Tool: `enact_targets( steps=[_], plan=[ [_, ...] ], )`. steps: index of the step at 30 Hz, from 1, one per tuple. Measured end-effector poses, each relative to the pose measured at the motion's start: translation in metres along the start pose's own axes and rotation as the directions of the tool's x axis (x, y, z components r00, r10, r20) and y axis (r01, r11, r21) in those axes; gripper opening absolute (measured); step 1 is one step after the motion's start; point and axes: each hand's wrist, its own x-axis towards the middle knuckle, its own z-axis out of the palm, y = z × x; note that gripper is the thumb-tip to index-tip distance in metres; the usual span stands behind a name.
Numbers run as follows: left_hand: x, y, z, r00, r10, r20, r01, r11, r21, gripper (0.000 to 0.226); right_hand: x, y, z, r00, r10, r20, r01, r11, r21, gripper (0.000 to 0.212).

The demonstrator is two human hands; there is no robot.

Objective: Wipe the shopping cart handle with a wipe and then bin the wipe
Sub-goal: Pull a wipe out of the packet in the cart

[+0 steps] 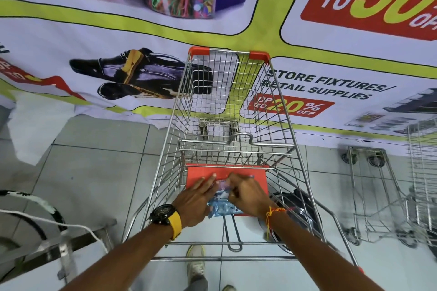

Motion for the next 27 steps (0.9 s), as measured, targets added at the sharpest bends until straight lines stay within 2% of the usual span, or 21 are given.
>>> enact_targets(
  steps=[7, 15, 18, 22, 27],
  plan=[
    [0.004, -0.004, 0.002, 1.0, 0.01, 0.008, -0.01, 1.0, -0.013, 0.07, 0.0, -0.004, 0.001, 1.0, 0.008, 0.003, -0.008, 0.998, -0.063, 0.011],
    [0.007, 0.0, -0.003, 1.0, -0.016, -0.017, 0.016, 0.999, -0.042, 0.063, -0.004, 0.001, -0.005, 0.999, 0.032, -0.044, -0.033, 0.999, -0.031, 0.028],
    [0.008, 0.003, -0.005, 0.998, -0.03, -0.058, 0.027, 0.998, -0.049, 0.059, -0.007, 0.001, -0.008, 0.997, 0.046, -0.058, -0.043, 0.998, 0.051, 0.034],
    [0.013, 0.009, -0.008, 0.988, -0.092, -0.123, 0.089, 0.995, -0.036, 0.045, -0.011, 0.001, -0.01, 0.995, 0.057, -0.084, -0.046, 0.991, 0.126, 0.027],
    [0.018, 0.013, -0.008, 0.983, -0.111, -0.15, 0.113, 0.994, 0.005, 0.037, -0.01, 0.002, -0.009, 0.991, 0.116, -0.058, -0.108, 0.986, 0.13, 0.011]
  ],
)
